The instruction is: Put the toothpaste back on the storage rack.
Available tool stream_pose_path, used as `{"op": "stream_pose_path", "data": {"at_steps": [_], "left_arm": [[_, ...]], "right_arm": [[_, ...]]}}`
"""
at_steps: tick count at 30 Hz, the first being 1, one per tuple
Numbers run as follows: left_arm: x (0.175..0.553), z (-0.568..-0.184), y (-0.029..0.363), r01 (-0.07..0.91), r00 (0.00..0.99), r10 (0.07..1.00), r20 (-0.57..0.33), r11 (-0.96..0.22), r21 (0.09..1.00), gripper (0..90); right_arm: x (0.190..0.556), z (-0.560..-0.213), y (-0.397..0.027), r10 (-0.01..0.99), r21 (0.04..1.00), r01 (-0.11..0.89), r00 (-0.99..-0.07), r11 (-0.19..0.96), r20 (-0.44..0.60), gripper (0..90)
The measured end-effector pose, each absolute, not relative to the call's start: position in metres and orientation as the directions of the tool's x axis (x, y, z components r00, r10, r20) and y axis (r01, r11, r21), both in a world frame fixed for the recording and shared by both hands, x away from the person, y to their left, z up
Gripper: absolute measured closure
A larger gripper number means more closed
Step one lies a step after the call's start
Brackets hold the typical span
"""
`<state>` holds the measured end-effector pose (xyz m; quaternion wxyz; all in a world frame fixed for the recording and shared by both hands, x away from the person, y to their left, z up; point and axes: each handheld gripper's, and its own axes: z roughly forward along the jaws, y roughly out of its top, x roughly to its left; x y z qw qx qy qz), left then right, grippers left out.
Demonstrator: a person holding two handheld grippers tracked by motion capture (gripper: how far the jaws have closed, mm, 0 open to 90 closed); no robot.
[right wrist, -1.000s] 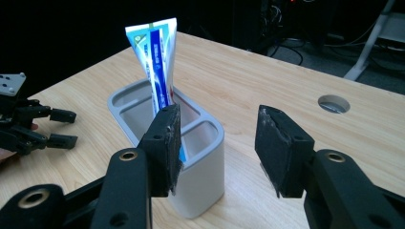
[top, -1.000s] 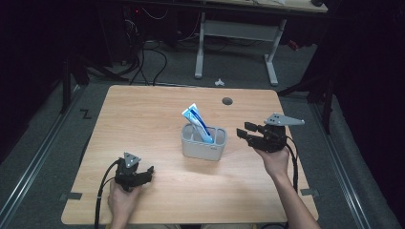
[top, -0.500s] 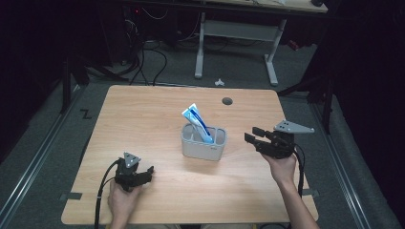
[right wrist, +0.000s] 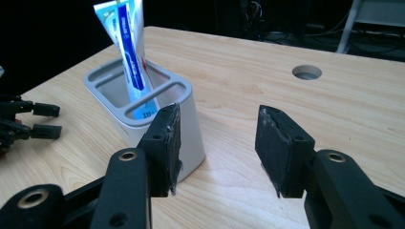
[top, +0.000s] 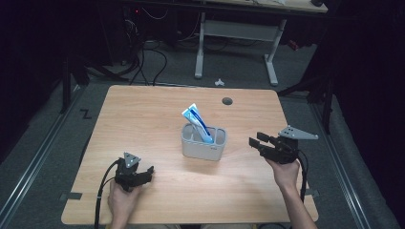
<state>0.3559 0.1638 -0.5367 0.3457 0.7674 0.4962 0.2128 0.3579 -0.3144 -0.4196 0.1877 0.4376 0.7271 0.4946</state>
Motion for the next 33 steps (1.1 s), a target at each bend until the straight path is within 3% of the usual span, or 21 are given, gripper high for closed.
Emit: {"op": "stream_pose_path", "data": {"at_steps": [33], "left_arm": [[0.356,-0.537,0.164,0.615,0.417,0.909,-0.016,-0.269,0.742,25.9]], "right_arm": [[0.351,-0.455,-0.325,0.854,0.852,0.509,-0.491,0.123,0.17,51.8]]}}
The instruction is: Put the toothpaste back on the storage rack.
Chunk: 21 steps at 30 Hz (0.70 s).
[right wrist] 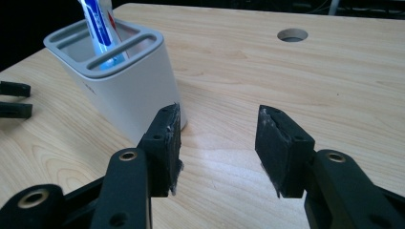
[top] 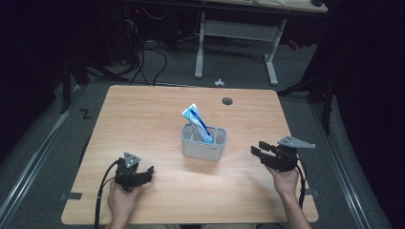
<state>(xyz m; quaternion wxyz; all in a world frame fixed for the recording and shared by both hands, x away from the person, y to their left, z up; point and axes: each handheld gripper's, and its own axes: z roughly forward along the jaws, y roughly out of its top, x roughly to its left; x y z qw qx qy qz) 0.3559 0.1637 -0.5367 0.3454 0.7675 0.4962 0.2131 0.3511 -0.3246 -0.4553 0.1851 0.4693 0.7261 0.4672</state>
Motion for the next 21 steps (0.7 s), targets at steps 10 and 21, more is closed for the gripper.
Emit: {"op": "stream_pose_path", "data": {"at_steps": [10,21], "left_arm": [[0.356,-0.537,0.164,0.614,0.417,0.909,-0.016,-0.269,0.742,25.9],[0.356,-0.537,0.164,0.616,0.418,0.908,-0.017,-0.269,0.741,25.9]], "right_arm": [[0.352,-0.469,-0.325,0.873,0.835,0.531,-0.466,0.146,0.144,51.9],[0.355,-0.483,-0.324,0.886,0.809,0.562,-0.448,0.173,0.122,51.9]]}}
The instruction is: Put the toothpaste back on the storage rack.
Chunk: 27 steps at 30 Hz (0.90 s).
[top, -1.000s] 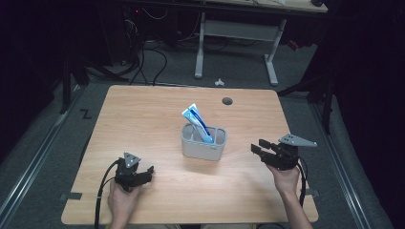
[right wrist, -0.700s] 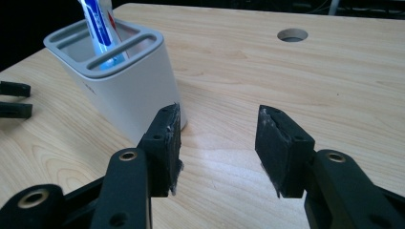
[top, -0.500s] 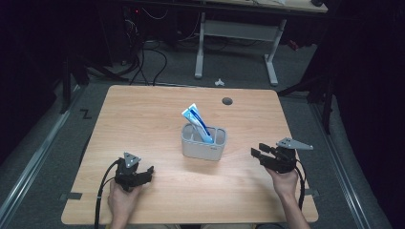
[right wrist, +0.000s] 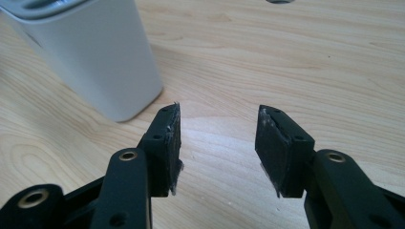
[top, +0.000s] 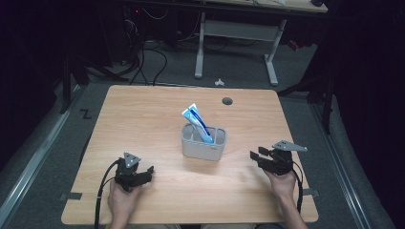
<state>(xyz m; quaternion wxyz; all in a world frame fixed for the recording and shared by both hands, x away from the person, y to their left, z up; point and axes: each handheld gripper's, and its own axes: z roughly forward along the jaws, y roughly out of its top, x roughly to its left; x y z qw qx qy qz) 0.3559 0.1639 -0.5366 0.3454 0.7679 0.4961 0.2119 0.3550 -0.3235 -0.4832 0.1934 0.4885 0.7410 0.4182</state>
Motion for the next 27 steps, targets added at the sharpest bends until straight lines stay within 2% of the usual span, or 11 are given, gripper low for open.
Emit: {"op": "stream_pose_path", "data": {"at_steps": [27], "left_arm": [[0.356,-0.537,0.164,0.616,0.417,0.909,-0.019,-0.267,0.741,26.0]], "right_arm": [[0.366,-0.514,-0.318,0.915,0.751,0.614,-0.402,0.241,0.036,51.0]]}}
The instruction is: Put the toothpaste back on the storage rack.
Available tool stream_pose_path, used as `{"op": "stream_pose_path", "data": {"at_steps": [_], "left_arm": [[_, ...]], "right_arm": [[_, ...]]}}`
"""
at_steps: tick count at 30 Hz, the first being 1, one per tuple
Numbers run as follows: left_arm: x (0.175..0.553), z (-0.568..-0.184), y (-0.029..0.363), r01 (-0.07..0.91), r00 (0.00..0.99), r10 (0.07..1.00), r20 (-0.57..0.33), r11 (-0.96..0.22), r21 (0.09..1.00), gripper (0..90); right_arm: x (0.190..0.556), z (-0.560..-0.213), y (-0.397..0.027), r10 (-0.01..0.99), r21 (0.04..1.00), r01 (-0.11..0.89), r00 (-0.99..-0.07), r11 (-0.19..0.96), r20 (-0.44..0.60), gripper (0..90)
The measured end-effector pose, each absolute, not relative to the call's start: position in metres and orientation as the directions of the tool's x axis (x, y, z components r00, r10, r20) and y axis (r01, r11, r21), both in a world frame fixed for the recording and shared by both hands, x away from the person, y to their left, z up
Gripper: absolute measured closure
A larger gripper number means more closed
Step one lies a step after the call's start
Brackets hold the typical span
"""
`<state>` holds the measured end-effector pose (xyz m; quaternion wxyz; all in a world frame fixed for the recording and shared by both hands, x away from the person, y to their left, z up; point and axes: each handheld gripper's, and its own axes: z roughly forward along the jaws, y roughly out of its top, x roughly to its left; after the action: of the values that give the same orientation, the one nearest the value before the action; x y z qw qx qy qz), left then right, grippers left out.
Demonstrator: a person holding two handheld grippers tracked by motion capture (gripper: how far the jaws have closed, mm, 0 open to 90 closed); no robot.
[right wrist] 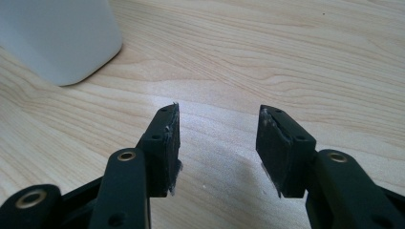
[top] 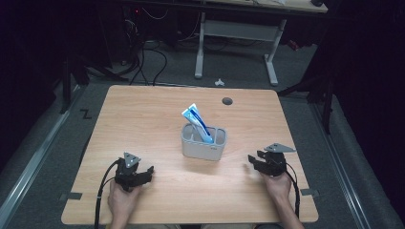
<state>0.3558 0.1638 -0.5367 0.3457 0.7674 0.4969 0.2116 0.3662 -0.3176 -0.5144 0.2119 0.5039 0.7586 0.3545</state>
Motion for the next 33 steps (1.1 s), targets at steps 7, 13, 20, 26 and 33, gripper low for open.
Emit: {"op": "stream_pose_path", "data": {"at_steps": [7,13,20,26,33], "left_arm": [[0.356,-0.537,0.164,0.614,0.417,0.909,-0.016,-0.269,0.742,25.9],[0.356,-0.537,0.164,0.614,0.417,0.909,-0.015,-0.269,0.742,25.9],[0.356,-0.537,0.164,0.614,0.417,0.909,-0.015,-0.27,0.741,25.9],[0.356,-0.537,0.164,0.614,0.417,0.909,-0.015,-0.269,0.742,26.0],[0.356,-0.537,0.164,0.615,0.415,0.909,-0.015,-0.268,0.742,25.9]], "right_arm": [[0.369,-0.519,-0.313,0.914,0.748,0.61,-0.407,0.261,0.013,50.4],[0.371,-0.523,-0.311,0.916,0.741,0.616,-0.401,0.266,0.004,48.7],[0.371,-0.53,-0.31,0.918,0.733,0.624,-0.395,0.272,-0.004,47.0],[0.371,-0.531,-0.31,0.918,0.73,0.623,-0.395,0.283,-0.018,42.9],[0.371,-0.531,-0.31,0.922,0.728,0.628,-0.388,0.277,-0.017,40.7]]}}
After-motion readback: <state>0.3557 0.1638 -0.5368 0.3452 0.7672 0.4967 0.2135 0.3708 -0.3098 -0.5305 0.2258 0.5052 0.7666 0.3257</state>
